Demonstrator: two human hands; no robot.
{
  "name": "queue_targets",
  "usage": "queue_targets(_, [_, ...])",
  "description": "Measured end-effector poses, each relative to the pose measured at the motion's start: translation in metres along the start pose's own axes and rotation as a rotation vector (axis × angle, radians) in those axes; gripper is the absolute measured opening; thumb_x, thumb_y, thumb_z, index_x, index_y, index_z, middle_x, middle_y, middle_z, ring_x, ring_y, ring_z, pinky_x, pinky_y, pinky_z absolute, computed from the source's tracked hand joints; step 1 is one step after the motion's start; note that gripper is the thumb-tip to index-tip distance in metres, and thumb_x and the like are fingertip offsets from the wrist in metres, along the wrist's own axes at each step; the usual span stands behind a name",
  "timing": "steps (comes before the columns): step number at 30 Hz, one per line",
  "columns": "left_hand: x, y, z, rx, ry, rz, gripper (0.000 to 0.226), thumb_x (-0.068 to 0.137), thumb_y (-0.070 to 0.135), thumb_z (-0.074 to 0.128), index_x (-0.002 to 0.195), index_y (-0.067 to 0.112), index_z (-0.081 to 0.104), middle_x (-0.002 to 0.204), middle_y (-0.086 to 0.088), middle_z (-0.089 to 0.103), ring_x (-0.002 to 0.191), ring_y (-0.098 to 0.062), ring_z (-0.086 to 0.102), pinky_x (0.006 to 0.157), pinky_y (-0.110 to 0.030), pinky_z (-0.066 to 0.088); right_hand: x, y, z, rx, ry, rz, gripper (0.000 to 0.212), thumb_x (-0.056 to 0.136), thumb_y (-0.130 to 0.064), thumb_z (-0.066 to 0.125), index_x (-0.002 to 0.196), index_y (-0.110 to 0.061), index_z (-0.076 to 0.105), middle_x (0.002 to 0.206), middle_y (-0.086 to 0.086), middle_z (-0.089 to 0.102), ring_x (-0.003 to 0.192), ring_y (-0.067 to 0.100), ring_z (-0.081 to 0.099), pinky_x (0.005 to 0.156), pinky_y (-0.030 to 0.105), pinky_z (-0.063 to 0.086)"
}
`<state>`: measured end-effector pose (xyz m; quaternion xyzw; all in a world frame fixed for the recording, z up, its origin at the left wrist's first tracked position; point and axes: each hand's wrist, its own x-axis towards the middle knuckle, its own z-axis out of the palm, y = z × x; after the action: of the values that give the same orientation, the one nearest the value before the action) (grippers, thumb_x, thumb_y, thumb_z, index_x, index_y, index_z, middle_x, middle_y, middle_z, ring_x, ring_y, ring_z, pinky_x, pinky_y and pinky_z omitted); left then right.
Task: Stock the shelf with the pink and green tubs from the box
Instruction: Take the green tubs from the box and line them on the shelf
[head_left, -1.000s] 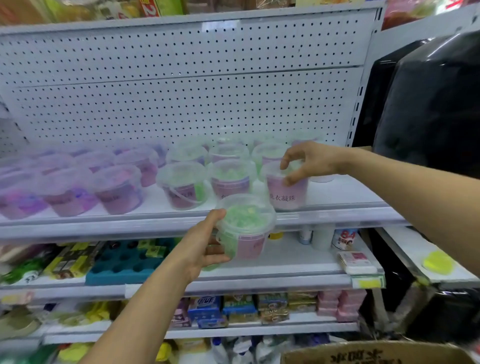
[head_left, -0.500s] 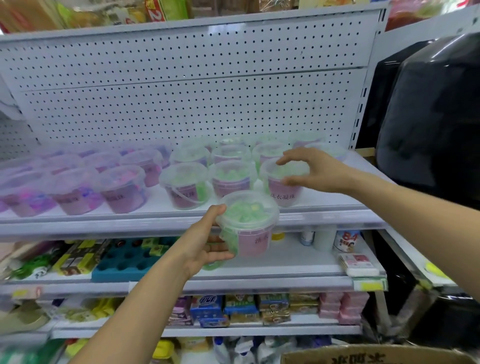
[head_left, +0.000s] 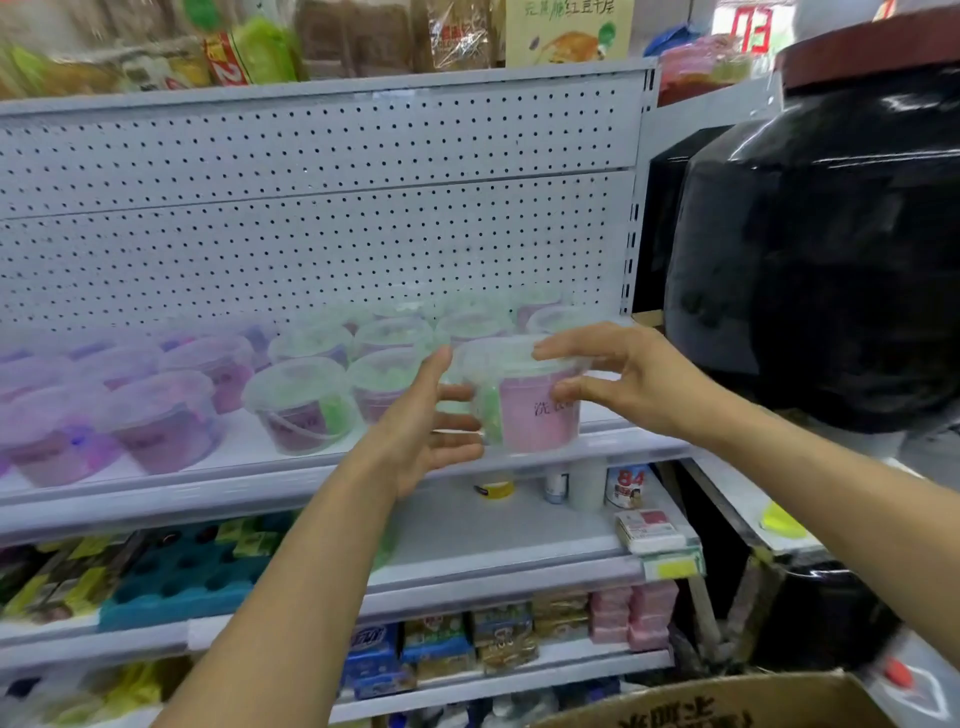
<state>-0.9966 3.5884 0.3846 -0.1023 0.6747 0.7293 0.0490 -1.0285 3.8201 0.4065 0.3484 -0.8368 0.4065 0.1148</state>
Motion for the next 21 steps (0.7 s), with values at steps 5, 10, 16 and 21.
queue_targets(5, [0.025,0.011,0.008,0.644,0.318,0.504,0.037,0.089,0.051,0.051,0.111,0.022,0.061,0.108,0.002,0.063,0.095,-0.015,0.058,0.083,-0.032,0.045,0.003,0.033,-0.024,-0.013,0.202,0.131,0.033,0.078,-0.029,0.076,0.111,-0.030,0.070,0.115,-0.011,0.067,0.109,0.008,0.061,0.101,0.041,0.046])
queue_targets(10, [0.056,0.007,0.006,1.416,0.217,0.697,0.048,0.091,0.043,0.057,0.135,0.025,0.050,0.139,0.000,0.050,0.126,-0.023,0.044,0.109,-0.036,0.028,0.003,0.068,-0.020,-0.210,0.213,0.257,0.038,0.080,-0.027,0.075,0.117,-0.023,0.069,0.122,-0.005,0.065,0.117,0.014,0.054,0.104,0.043,0.042])
queue_targets(16, [0.065,0.008,0.013,1.554,0.243,0.708,0.043,0.091,0.039,0.058,0.132,0.026,0.054,0.128,0.001,0.057,0.116,-0.025,0.051,0.087,-0.034,0.042,0.011,0.080,-0.004,-0.282,0.232,0.254,0.039,0.081,-0.027,0.074,0.120,-0.020,0.068,0.126,-0.002,0.063,0.118,0.014,0.052,0.095,0.024,0.036])
queue_targets(21, [0.062,0.003,0.017,1.555,0.301,0.711,0.045,0.090,0.044,0.059,0.131,0.027,0.055,0.124,0.001,0.057,0.114,-0.021,0.048,0.078,-0.032,0.039,0.020,0.086,0.005,-0.324,0.209,0.236,0.043,0.081,-0.027,0.074,0.122,-0.017,0.066,0.128,0.001,0.062,0.118,0.016,0.054,0.095,0.024,0.038])
